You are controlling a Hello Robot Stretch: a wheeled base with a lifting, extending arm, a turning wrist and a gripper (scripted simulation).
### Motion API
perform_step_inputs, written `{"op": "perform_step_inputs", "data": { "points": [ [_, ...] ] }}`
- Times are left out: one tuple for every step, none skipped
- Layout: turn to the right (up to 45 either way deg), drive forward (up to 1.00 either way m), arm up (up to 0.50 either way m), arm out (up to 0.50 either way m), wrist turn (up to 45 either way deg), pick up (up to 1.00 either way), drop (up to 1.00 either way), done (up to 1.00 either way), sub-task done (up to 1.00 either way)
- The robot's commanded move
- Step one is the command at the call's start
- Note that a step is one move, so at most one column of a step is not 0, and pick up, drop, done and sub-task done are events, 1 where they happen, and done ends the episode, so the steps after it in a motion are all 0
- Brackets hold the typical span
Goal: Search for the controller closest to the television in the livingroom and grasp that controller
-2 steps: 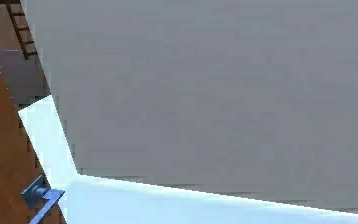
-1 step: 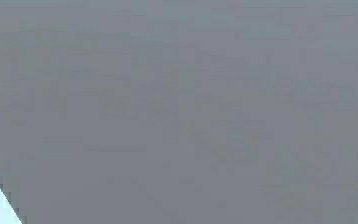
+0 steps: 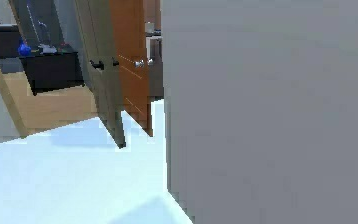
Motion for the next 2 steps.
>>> {"op": "perform_step_inputs", "data": {
  "points": [
    [-15.0,0.00,0.00,0.00,0.0,0.00,0.00,0.00,0.00],
    [0.0,0.65,0.00,0.00,0.0,0.00,0.00,0.00,0.00]
  ]
}}
